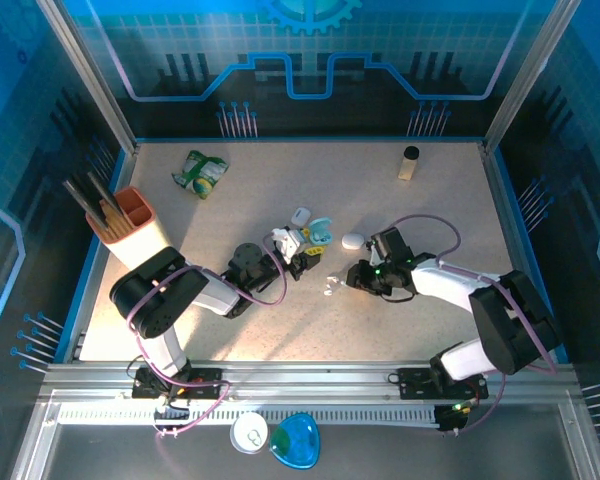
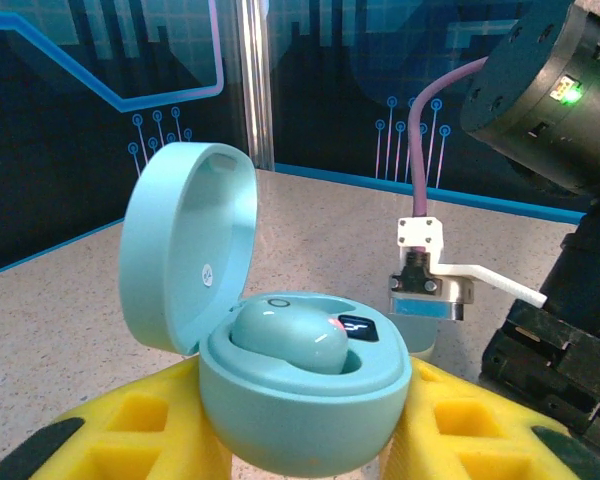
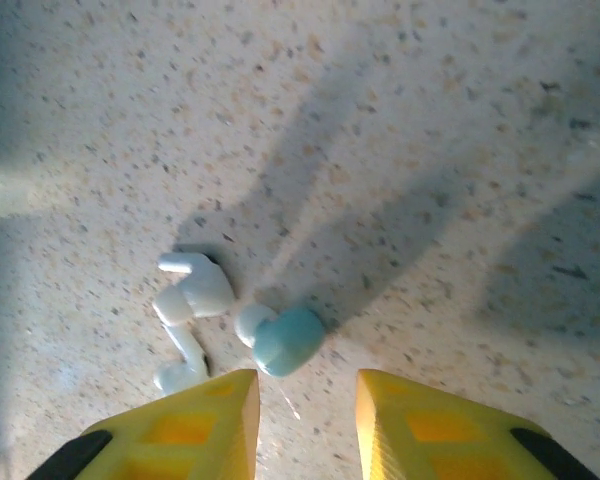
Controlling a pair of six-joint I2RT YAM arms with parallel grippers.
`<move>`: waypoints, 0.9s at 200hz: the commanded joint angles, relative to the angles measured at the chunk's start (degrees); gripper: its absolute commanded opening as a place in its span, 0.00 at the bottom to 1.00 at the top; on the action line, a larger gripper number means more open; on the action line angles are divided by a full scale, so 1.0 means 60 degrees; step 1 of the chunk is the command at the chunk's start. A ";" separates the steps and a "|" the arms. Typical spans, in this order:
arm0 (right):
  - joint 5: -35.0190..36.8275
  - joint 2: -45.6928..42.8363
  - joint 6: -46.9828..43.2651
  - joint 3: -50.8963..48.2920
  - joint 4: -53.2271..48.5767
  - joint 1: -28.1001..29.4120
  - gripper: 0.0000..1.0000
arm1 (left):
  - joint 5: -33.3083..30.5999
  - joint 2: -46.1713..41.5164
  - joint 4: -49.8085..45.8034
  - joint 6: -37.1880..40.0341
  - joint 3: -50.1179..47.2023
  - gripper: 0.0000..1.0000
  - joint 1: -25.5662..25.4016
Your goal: Insert wireless bluetooth earbuds into charging case
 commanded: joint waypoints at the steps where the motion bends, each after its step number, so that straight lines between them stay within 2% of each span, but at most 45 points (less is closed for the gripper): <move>1: -0.0165 0.0188 0.0291 0.0165 0.0598 0.0116 0.34 | 0.0135 -0.0168 0.0328 0.0052 -0.0124 0.35 0.0070; 61: -0.0401 0.0731 0.0957 0.0092 0.1120 0.0101 0.35 | 0.0160 -0.0200 0.0333 0.0074 -0.0168 0.35 0.0086; 150: -0.0350 0.1093 0.0774 0.0255 0.0948 0.0112 0.19 | 0.0162 -0.0230 0.0330 0.0205 -0.0260 0.35 0.0100; 180: -0.0123 0.0817 0.0408 0.0366 0.0579 0.0119 0.18 | 0.0141 -0.0181 0.0321 0.0285 -0.0323 0.35 0.0109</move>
